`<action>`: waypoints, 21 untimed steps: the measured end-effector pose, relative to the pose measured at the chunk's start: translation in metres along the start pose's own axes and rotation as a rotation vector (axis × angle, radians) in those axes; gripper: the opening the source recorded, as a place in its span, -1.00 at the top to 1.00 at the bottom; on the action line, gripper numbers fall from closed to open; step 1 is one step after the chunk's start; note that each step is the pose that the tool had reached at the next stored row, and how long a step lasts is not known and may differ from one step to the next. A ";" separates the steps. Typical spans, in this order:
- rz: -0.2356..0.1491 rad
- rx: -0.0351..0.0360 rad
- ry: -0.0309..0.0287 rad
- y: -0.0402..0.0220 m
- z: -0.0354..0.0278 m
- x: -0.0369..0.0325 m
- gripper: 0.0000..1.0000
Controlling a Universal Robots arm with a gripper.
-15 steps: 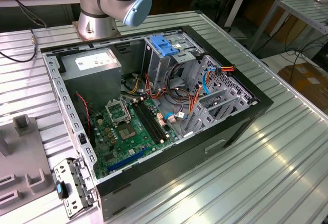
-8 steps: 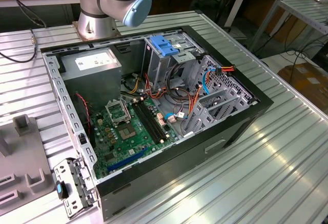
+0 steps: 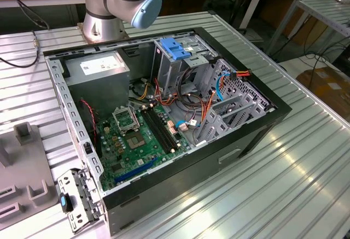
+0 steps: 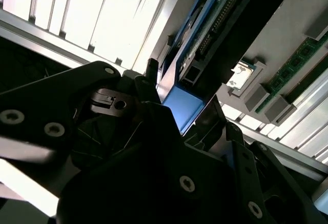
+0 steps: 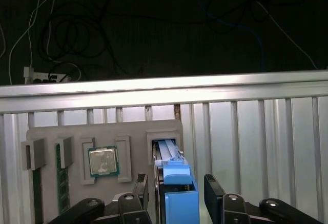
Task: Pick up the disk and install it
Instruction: 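Pick up the disk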
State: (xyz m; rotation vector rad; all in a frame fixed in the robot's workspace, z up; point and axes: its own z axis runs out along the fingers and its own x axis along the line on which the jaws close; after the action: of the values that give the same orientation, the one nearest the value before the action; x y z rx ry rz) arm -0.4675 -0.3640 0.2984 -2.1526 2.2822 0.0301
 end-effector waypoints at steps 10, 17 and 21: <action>0.000 0.0000 0.0000 0.0000 0.0029 0.0001 0.18; 0.000 0.0000 0.0001 -0.0001 0.0033 0.0012 0.18; 0.000 -0.0001 0.0001 -0.0001 0.0033 0.0014 0.18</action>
State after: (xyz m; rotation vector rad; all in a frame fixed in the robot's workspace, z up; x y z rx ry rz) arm -0.4675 -0.3653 0.2951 -2.1527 2.2821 0.0301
